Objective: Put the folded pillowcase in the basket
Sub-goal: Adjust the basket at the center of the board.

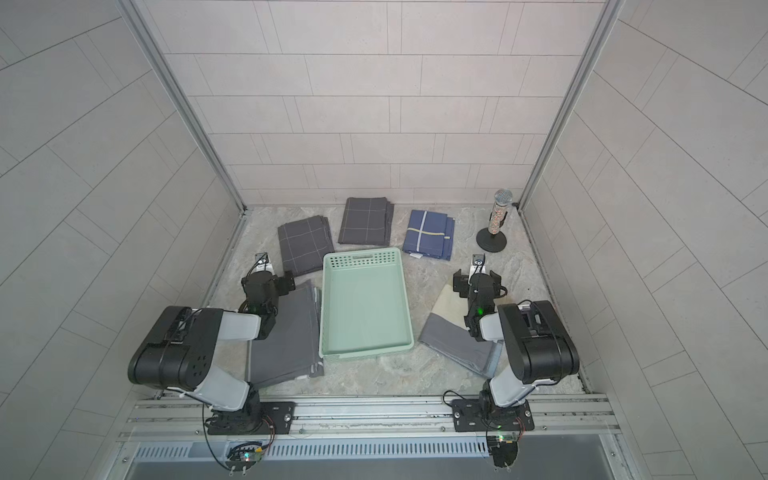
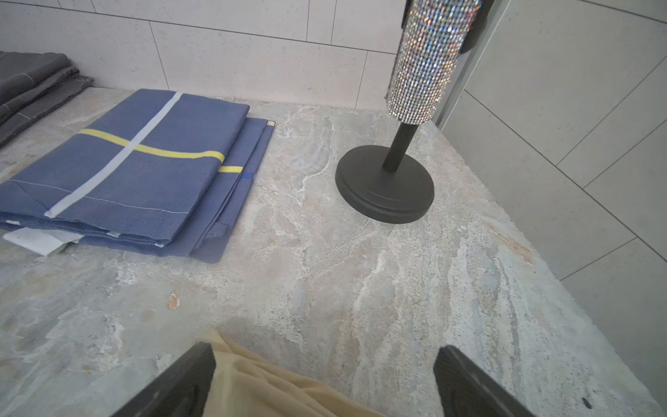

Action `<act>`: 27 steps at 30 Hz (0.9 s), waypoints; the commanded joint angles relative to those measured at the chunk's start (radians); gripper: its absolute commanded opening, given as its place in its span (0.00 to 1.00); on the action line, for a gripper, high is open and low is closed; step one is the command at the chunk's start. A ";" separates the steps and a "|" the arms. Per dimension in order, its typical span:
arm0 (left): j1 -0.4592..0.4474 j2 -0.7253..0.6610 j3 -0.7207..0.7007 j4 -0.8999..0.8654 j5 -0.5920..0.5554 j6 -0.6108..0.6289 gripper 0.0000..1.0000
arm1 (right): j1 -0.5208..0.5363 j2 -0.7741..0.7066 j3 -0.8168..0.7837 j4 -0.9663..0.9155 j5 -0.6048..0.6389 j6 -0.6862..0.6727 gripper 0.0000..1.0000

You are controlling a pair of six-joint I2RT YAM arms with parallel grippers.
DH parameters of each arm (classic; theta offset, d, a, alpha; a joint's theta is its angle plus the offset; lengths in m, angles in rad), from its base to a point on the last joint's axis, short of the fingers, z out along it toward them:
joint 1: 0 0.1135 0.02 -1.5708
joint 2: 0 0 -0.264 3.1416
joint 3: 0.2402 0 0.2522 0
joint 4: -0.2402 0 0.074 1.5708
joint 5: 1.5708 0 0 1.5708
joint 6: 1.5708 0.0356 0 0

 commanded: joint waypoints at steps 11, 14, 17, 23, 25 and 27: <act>0.007 0.002 0.013 -0.004 0.065 0.019 1.00 | -0.006 -0.010 0.017 -0.005 -0.004 0.012 1.00; 0.007 0.001 0.013 -0.005 0.064 0.019 1.00 | -0.005 -0.010 0.016 -0.006 -0.007 0.014 1.00; 0.007 0.001 0.013 -0.005 0.065 0.019 1.00 | -0.007 -0.011 0.016 -0.006 -0.007 0.014 1.00; 0.008 0.001 0.013 -0.004 0.062 0.018 1.00 | -0.017 -0.015 0.017 -0.010 -0.021 0.018 1.00; 0.004 -0.036 -0.002 0.012 0.052 0.027 1.00 | -0.010 -0.031 0.029 -0.038 0.002 0.015 1.00; -0.011 -0.150 0.010 -0.098 -0.010 0.017 1.00 | 0.011 -0.114 0.087 -0.213 0.072 0.010 1.00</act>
